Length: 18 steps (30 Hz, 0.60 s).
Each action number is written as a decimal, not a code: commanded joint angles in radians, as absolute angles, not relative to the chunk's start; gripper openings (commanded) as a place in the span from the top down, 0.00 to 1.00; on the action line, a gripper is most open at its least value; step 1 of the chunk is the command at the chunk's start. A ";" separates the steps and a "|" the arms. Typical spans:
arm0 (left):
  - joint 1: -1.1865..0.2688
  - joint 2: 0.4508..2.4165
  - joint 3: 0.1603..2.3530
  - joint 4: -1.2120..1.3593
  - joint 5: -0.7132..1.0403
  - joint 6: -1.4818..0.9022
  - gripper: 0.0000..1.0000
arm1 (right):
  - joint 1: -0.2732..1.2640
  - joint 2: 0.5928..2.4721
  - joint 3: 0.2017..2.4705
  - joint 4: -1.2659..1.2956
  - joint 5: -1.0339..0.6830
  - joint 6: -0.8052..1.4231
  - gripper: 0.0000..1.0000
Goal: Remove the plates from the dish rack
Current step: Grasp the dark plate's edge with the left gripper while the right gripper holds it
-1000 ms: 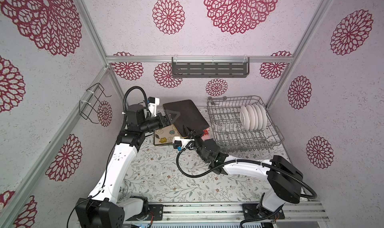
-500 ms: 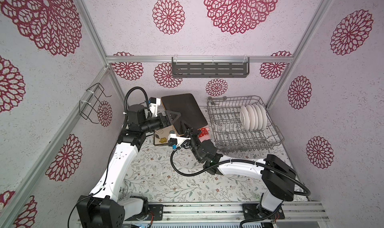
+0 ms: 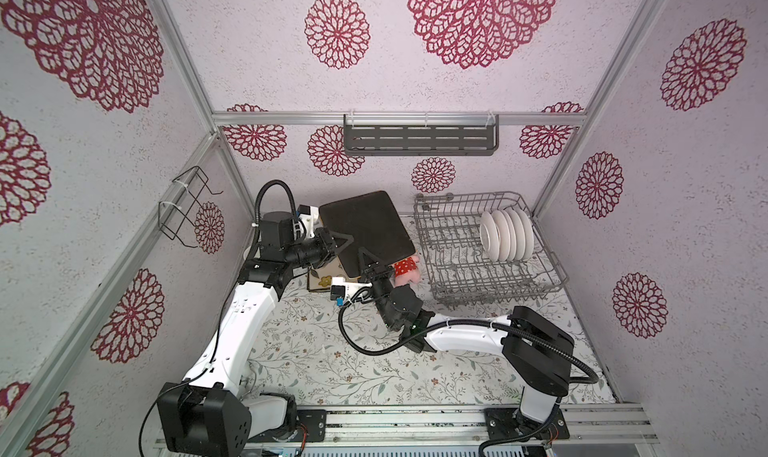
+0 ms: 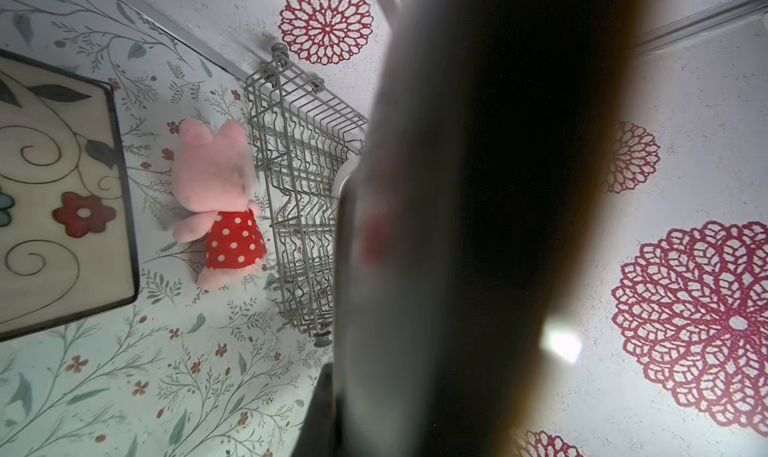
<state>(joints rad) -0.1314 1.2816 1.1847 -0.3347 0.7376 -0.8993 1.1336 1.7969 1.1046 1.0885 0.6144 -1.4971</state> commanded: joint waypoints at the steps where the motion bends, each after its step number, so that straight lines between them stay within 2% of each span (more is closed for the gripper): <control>1: -0.148 1.269 1.188 -0.224 0.771 -0.750 1.00 | 1.152 1.713 1.205 1.351 0.562 -1.413 1.00; 9: -0.147 1.269 1.187 -0.222 0.771 -0.743 1.00 | 1.152 1.722 1.200 1.368 0.570 -1.418 1.00; 12: -0.143 1.270 1.188 -0.225 0.770 -0.736 1.00 | 1.152 1.730 1.201 1.381 0.577 -1.419 0.83; 16: -0.128 1.270 1.199 -0.235 0.770 -0.720 1.00 | 1.152 1.718 1.182 1.328 0.566 -1.404 0.50; 18: -0.113 1.272 1.205 -0.237 0.772 -0.713 1.00 | 1.152 1.693 1.162 1.261 0.545 -1.366 0.38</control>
<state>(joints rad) -0.1268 1.2789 1.1847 -0.3141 0.7513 -0.7921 1.1393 1.7939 1.1095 1.1408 0.5934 -1.4433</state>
